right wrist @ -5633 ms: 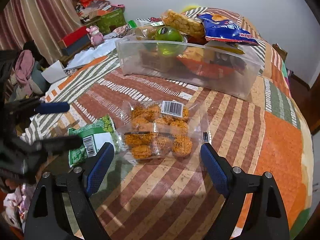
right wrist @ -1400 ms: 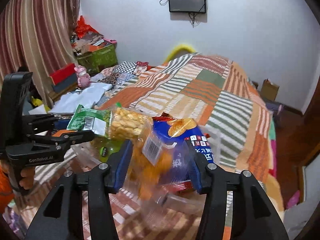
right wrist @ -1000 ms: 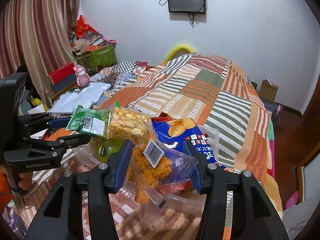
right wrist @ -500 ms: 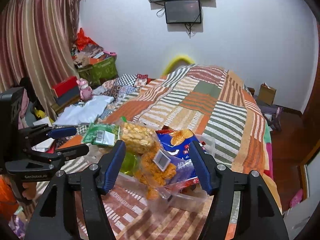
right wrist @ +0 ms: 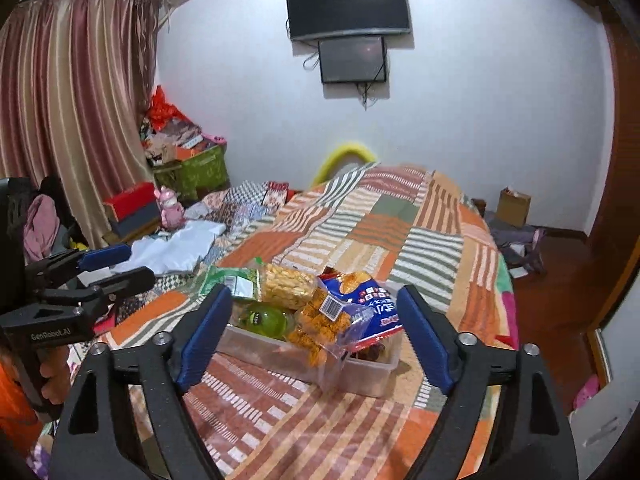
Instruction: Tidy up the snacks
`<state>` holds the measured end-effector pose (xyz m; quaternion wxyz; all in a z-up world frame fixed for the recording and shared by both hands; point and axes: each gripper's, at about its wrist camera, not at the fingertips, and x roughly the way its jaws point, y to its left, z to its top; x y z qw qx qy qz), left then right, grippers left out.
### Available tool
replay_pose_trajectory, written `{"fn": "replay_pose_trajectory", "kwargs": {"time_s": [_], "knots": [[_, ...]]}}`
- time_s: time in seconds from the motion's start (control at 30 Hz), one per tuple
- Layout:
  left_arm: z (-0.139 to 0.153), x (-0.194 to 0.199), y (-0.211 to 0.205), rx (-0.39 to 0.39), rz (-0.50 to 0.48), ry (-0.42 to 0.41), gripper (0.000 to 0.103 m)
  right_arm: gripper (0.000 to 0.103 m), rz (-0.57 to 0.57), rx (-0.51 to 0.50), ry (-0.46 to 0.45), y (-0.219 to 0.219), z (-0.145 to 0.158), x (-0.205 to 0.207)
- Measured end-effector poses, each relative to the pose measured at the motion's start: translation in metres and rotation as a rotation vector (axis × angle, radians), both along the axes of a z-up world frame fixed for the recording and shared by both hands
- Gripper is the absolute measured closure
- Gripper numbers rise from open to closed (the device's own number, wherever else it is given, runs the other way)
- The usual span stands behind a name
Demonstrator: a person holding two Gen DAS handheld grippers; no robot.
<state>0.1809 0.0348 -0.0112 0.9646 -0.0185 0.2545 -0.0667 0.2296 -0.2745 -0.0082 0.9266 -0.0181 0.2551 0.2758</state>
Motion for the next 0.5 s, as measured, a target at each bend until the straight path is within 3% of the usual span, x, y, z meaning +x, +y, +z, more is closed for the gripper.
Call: {"fn": "replay_pose_trajectory", "kwargs": {"time_s": [0.17,0.37,0.5], "knots": [[0.018,-0.033,-0.007,-0.003,0.015,-0.075,0.014,0.015,-0.012,0.015,-0.033,-0.006,0.011,-0.024],[0.029,-0.068,-0.012,-0.001,0.037,-0.137,0.002,0.000,-0.042,0.046,-0.090,-0.014,0.024,-0.052],[0.031,-0.082,-0.014,0.003,0.052,-0.149,0.000,0.000,-0.052,0.058,-0.118,-0.018,0.030,-0.069]]}}
